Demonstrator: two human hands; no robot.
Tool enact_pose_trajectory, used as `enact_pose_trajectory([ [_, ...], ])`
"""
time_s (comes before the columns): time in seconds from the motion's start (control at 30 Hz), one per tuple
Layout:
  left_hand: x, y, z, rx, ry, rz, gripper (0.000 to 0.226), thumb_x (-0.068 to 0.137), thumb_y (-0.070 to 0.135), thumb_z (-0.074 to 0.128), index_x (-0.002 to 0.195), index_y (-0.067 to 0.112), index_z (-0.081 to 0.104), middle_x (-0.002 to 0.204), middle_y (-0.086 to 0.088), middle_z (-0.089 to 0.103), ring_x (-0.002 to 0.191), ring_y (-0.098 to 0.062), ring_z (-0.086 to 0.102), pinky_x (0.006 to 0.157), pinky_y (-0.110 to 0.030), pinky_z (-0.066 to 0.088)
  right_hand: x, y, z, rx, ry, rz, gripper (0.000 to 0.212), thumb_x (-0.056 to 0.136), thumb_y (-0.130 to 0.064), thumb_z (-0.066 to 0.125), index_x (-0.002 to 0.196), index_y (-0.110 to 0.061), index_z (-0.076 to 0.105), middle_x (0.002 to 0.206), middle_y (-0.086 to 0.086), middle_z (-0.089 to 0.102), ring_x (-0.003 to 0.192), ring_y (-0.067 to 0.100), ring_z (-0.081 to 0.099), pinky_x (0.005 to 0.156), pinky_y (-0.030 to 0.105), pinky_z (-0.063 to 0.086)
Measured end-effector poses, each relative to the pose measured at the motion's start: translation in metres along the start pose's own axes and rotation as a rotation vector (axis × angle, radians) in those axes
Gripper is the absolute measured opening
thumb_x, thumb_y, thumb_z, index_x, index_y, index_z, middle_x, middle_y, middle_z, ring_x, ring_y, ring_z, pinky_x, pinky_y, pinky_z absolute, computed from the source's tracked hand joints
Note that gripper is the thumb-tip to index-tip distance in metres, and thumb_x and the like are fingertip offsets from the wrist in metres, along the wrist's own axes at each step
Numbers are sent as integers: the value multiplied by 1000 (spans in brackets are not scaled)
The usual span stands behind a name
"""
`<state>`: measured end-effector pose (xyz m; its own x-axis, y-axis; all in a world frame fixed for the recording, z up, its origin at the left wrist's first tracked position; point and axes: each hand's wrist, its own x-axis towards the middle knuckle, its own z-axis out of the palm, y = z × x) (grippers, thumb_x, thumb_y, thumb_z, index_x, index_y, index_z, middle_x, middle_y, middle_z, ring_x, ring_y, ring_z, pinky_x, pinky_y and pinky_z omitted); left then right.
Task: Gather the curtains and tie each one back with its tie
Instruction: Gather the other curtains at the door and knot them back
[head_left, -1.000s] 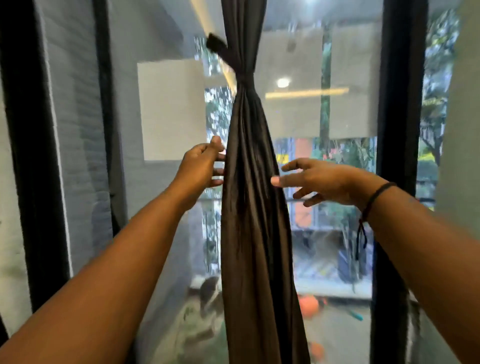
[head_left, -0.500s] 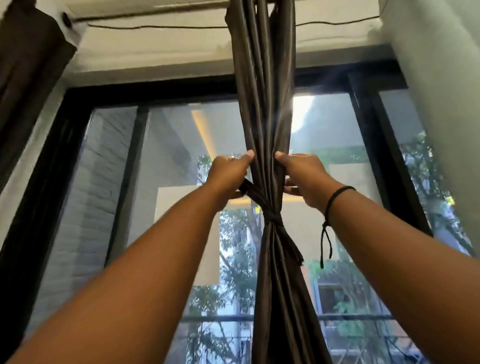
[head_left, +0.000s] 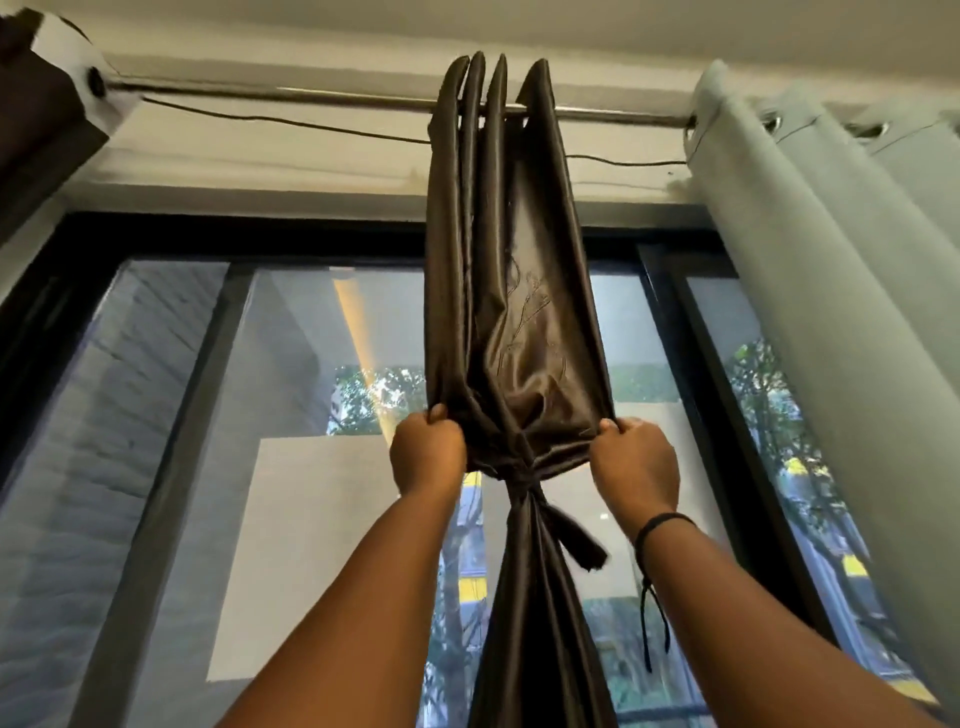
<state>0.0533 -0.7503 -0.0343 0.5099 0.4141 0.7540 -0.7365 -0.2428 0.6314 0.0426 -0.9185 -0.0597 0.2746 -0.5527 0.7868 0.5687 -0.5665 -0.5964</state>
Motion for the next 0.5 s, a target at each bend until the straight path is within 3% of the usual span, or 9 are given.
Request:
enact_pose_trajectory([
  [0.1, -10, 5, 19, -40, -95, 39, 31, 97, 27, 42, 93, 3, 60, 99, -27, 62, 90, -39, 60, 74, -40, 47, -4, -5, 3, 25, -46, -88, 32, 97, -28, 43, 113, -13, 65, 111, 9, 68, 99, 29, 60, 74, 28, 40],
  [0.2, -25, 4, 30, -64, -131, 71, 22, 96, 27, 44, 81, 14, 52, 91, -23, 60, 78, -32, 55, 69, -34, 39, -5, 1, -3, -64, -77, -188, 29, 97, -31, 43, 115, -22, 64, 109, 3, 68, 98, 24, 61, 71, 27, 40],
  [0.27, -41, 5, 38, 23, -116, 132, 18, 95, 33, 45, 101, 19, 56, 107, -11, 63, 95, -30, 58, 79, -36, 43, -4, 15, -11, -195, -110, -262, 28, 97, -35, 44, 108, -23, 66, 101, 2, 70, 92, 24, 62, 66, 27, 39],
  [0.37, -69, 4, 54, 434, 24, 435, 57, 92, 45, 45, 142, 20, 32, 145, -8, 40, 128, -30, 42, 101, -43, 36, 2, 39, -30, -454, -101, -417, 32, 95, -42, 42, 95, -21, 66, 94, 4, 68, 90, 27, 62, 64, 30, 41],
  [0.43, -88, 6, 70, 683, 96, 709, 66, 89, 47, 44, 146, 19, 28, 150, -11, 34, 133, -32, 37, 105, -47, 31, 11, 54, -50, -610, -61, -511, 31, 93, -41, 42, 97, -21, 66, 96, 4, 65, 92, 28, 61, 72, 33, 44],
  [0.5, -108, 14, 93, 758, 91, 820, 63, 85, 49, 42, 139, 17, 43, 144, -14, 44, 128, -33, 45, 105, -49, 32, 26, 66, -81, -724, -32, -544, 28, 90, -38, 44, 103, -24, 65, 103, 4, 63, 98, 28, 58, 81, 37, 43],
])
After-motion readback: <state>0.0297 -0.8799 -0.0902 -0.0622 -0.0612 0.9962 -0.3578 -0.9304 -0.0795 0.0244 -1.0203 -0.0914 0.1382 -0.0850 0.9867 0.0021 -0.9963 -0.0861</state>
